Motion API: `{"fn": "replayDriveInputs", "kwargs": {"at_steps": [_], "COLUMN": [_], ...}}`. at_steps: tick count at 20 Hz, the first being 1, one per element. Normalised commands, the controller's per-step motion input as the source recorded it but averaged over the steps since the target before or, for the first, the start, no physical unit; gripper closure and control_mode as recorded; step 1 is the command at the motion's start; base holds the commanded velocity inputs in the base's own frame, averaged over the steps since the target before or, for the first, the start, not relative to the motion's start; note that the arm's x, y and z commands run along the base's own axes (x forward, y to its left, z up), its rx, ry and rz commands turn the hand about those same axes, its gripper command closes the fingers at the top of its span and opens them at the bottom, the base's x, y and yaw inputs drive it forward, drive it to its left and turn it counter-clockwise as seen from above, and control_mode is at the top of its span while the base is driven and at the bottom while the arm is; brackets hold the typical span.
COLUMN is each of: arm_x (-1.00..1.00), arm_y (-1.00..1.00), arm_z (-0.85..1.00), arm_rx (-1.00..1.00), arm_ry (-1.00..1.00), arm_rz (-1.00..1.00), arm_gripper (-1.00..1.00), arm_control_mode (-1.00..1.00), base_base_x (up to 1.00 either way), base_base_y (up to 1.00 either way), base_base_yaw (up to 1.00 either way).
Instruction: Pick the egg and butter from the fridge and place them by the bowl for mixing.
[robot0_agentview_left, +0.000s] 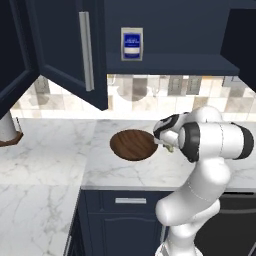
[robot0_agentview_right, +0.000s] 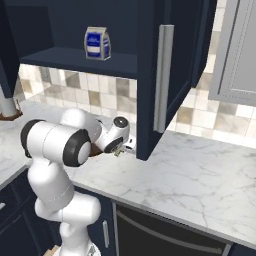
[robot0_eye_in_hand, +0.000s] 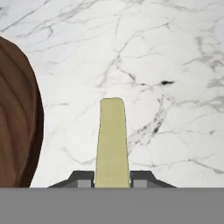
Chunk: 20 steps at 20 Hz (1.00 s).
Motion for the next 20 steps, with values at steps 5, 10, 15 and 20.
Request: {"fn": "replayDriveInputs", "kwargs": {"at_steps": [5, 10, 15, 20], "arm_x": [0.24, 0.22, 0.19, 0.13], "arm_y": [0.02, 0.0, 0.0, 0.01], "arm_z": [-0.14, -0.18, -0.2, -0.12], "arm_rx": [0.06, 0.04, 0.0, 0.02], "arm_ry": [0.0, 0.0, 0.0, 0.0], "arm_rz": [0.0, 0.0, 0.0, 0.0], "arm_gripper": [1.0, 1.0, 1.0, 1.0], "arm_control_mode": [-1.0, -1.0, -1.0, -1.0], "base_base_x": [0.0, 0.0, 0.0, 0.0], "base_base_y": [0.0, 0.0, 0.0, 0.0], "base_base_yaw": [0.0, 0.0, 0.0, 0.0]}}
